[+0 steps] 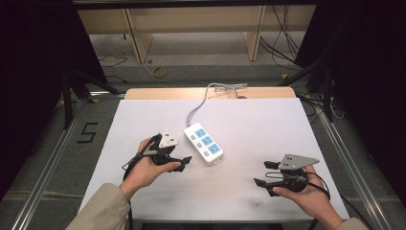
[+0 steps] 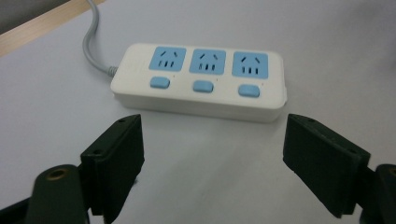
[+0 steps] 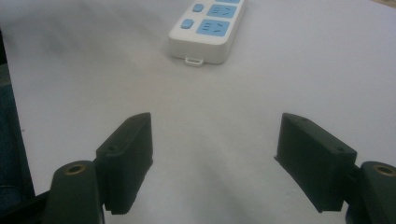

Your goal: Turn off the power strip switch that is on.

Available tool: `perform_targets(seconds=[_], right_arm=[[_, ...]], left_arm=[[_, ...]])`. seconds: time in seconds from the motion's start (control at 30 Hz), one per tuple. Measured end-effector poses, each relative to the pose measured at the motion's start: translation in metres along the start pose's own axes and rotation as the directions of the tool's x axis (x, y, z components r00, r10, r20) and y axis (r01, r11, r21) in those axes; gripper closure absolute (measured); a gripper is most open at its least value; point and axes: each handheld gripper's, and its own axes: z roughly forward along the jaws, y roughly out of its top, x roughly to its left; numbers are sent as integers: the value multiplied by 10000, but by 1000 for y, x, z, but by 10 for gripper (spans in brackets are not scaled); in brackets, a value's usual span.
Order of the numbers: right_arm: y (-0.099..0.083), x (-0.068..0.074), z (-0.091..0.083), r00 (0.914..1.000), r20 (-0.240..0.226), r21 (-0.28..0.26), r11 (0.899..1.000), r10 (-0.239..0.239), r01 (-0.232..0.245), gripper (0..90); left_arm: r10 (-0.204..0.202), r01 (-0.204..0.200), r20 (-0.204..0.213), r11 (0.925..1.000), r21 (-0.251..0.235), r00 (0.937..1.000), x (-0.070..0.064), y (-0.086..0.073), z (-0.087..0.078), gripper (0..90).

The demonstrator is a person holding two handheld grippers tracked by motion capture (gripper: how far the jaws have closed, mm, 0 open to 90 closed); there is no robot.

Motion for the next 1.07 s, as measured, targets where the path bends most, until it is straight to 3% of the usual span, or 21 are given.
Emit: perform_targets(seconds=[0.47, 0.57, 1.07], right_arm=[[0, 0, 0, 10000, -20, 64, 9999, -78, 78, 272], [0, 0, 0, 10000, -3, 18, 10000, -85, 85, 272], [-1, -1, -4, 10000, 63, -32, 10000, -6, 7, 271]], left_arm=[[-196, 196, -246, 9998, 7, 9995, -8, -47, -28, 203], [-357, 355, -296, 9993, -77, 9989, -8, -49, -30, 204], [-115, 120, -363, 9998, 143, 9993, -9, -50, -27, 204]])
